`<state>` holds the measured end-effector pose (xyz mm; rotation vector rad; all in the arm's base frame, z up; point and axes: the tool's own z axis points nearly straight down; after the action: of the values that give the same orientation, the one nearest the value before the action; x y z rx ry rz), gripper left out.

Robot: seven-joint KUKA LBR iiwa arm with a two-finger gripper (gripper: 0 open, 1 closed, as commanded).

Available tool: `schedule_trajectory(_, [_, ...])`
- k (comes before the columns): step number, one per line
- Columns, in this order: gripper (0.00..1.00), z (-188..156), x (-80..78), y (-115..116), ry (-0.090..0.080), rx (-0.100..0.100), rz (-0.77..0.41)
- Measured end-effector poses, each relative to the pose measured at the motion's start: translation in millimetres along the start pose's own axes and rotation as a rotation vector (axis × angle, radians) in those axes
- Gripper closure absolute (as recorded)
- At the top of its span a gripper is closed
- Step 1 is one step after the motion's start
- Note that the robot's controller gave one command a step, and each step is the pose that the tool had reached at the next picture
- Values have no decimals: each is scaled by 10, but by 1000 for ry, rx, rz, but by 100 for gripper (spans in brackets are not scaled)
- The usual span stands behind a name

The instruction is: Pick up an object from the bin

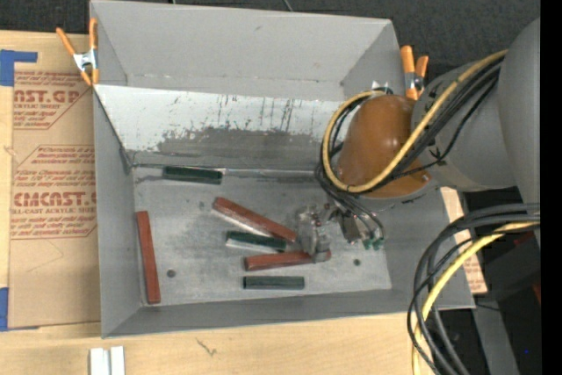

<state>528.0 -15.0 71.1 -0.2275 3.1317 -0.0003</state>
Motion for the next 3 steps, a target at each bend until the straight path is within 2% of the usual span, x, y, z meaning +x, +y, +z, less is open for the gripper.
schedule_trajectory(1, [0,9,0,3,-1,0,0])
schedule_trajectory(3, [0,9,2,8,-2,0,2])
